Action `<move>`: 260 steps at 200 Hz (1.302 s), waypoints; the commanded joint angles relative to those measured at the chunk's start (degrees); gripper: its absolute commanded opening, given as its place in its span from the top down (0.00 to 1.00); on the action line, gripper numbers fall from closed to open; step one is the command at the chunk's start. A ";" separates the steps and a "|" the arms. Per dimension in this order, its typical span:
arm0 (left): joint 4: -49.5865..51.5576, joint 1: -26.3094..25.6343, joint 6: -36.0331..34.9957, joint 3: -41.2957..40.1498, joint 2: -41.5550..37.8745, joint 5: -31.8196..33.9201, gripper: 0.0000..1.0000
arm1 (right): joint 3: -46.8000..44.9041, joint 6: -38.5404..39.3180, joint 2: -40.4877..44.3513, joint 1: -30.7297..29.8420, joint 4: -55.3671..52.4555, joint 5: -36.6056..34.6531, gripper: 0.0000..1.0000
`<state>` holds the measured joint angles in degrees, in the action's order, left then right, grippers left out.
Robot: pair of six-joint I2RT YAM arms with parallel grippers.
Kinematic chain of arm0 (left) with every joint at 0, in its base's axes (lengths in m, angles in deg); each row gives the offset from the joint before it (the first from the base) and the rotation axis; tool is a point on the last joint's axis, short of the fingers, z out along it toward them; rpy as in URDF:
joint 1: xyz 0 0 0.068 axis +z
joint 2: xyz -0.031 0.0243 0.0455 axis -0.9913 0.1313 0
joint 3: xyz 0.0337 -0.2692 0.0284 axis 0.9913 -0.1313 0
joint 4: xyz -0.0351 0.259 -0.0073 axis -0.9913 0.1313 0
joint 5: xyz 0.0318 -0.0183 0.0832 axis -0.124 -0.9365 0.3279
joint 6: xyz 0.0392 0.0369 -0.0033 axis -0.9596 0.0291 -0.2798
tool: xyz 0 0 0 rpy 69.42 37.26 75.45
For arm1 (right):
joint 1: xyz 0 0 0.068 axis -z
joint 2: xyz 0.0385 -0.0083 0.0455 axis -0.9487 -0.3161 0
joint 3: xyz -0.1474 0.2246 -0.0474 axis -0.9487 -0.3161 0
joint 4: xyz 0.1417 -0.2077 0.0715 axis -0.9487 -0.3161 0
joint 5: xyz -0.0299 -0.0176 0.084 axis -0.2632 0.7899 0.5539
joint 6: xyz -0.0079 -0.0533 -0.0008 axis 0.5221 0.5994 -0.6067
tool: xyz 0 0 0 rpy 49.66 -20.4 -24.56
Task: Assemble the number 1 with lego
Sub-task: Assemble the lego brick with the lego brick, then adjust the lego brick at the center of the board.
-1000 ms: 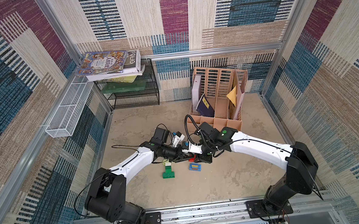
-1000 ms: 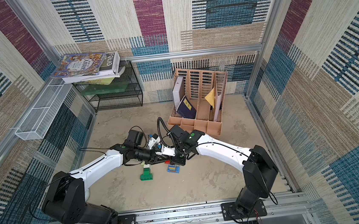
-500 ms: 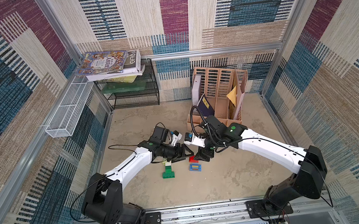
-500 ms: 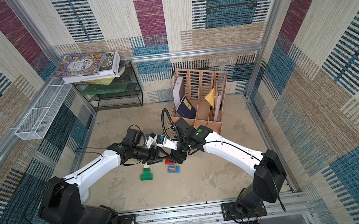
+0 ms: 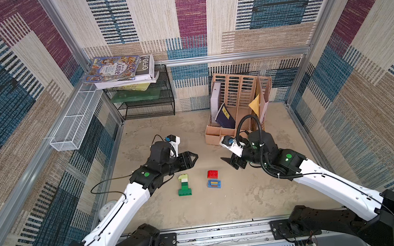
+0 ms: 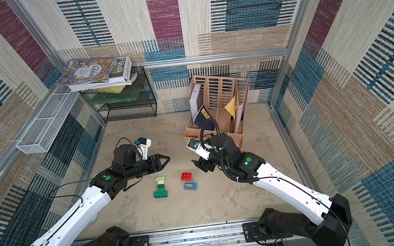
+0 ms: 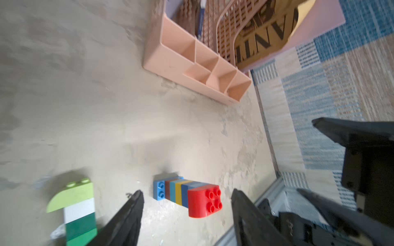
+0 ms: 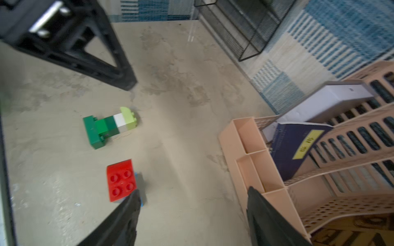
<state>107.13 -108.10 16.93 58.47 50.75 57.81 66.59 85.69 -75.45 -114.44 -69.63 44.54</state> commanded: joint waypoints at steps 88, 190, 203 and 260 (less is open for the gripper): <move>9.23 -3.96 -2.45 -11.82 -28.69 22.14 0.33 | 3.16 -27.23 1.12 11.66 -1.62 -12.50 0.05; 19.32 -3.70 5.72 -11.13 -33.44 36.05 0.24 | -0.34 -53.46 3.31 -25.44 -16.52 -47.06 0.01; 18.16 -3.70 7.82 -12.81 -34.32 36.03 0.24 | -1.82 -62.69 2.71 -33.15 -21.20 -53.04 0.01; 15.11 -3.71 15.64 -19.88 -36.08 33.49 0.24 | -17.74 -83.22 -4.21 -49.23 -7.92 -65.00 0.08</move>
<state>123.98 -111.89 29.10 40.26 15.87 92.24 53.34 15.24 -76.22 -160.39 -83.55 -9.49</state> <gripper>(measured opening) 0.757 0.940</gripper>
